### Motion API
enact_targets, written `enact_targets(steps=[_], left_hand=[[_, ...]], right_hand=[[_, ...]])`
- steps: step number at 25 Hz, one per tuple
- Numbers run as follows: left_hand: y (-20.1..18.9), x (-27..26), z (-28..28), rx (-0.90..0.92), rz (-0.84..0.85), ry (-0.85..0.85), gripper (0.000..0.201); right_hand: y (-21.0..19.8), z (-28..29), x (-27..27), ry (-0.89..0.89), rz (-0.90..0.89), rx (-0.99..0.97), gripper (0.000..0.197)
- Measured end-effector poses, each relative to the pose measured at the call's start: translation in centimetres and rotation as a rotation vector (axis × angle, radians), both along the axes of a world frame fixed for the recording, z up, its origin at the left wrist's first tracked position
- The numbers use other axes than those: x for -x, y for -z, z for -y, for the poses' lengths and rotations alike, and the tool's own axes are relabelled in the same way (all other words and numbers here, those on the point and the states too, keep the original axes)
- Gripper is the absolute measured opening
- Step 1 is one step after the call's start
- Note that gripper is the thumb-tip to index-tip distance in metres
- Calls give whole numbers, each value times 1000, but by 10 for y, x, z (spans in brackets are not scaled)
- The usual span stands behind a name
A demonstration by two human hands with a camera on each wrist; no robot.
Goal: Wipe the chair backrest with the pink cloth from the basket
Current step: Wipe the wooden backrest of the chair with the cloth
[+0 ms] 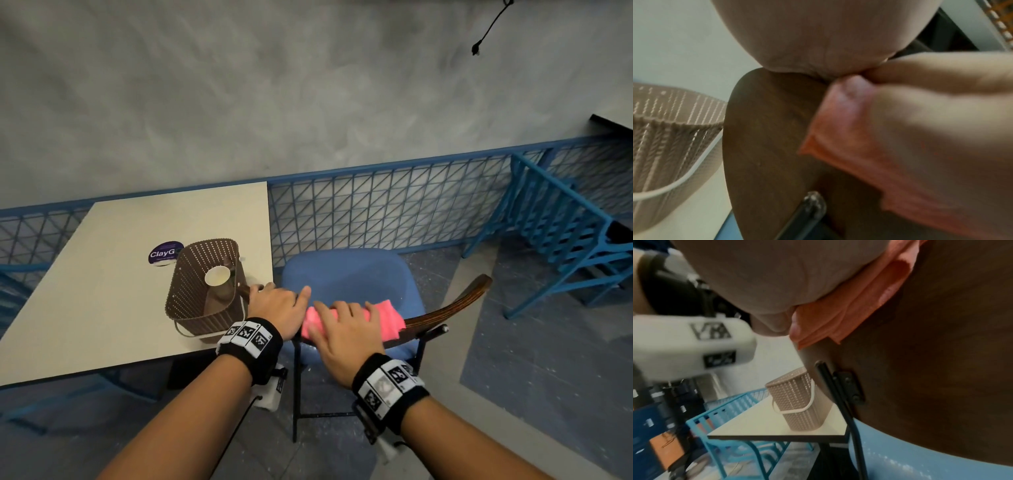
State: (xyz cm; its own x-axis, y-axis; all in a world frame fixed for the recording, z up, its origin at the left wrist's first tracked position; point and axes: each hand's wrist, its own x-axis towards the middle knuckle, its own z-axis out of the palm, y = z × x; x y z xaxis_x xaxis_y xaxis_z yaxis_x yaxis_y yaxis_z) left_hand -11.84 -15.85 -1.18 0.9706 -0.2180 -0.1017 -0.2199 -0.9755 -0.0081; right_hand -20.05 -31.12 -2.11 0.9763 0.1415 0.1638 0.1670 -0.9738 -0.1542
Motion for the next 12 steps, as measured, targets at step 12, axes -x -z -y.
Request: enact_targets(steps=[12], left_hand=[[13,-5,-46,653,33,60,65]], right_hand=[[8,-52,-6,-200,36,-35,56]])
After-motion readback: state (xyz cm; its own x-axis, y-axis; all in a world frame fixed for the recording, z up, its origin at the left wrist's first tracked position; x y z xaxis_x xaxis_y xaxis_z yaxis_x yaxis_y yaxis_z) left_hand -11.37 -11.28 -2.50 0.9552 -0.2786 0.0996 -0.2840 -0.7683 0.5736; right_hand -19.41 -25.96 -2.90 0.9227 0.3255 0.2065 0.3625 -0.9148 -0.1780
